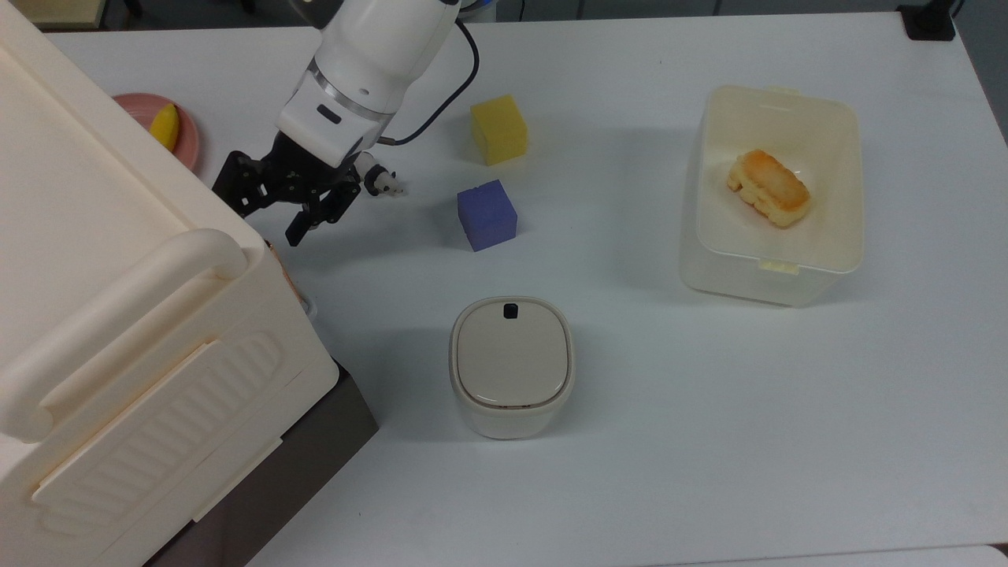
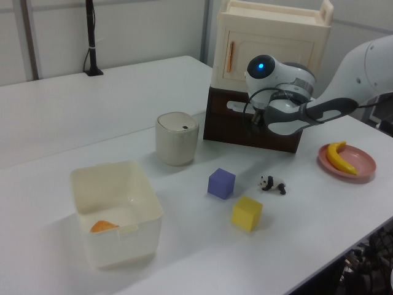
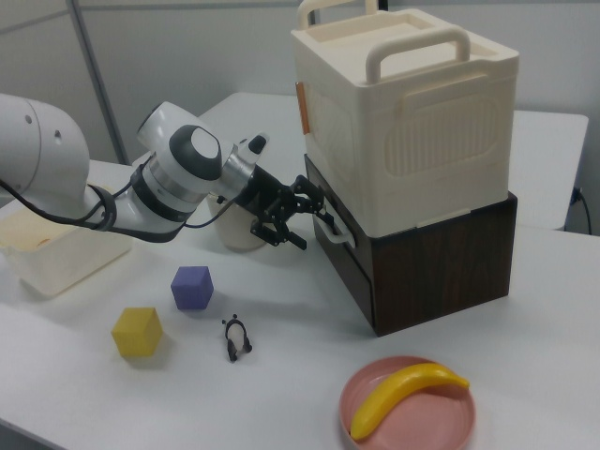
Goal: Slide the drawer open
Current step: 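Close the gripper around the white drawer handle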
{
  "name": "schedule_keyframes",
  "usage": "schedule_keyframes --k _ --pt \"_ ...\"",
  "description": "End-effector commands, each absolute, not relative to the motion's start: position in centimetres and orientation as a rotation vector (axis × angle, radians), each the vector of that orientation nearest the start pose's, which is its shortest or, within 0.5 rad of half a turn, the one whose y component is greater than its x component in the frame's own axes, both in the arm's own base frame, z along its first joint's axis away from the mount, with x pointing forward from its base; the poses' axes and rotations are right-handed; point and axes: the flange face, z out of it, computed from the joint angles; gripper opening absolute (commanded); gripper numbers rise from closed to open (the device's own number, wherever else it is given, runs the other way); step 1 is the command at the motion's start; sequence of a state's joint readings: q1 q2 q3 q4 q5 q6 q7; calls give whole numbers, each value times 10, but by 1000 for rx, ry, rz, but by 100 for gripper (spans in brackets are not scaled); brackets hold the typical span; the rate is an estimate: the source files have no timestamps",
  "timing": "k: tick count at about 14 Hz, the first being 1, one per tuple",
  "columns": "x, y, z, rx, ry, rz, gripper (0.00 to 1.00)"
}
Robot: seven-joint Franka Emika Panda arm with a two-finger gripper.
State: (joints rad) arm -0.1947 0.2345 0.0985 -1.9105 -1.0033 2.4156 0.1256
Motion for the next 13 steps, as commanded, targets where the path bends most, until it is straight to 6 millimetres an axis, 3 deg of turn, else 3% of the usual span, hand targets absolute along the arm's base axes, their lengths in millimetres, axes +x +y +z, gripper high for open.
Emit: schedule_keyframes --k 1,7,13 --pt "635 -70 405 2319 562 362 74" --pt "643 -80 416 2311 548 410 71" --pt "643 -85 415 2299 551 406 54"
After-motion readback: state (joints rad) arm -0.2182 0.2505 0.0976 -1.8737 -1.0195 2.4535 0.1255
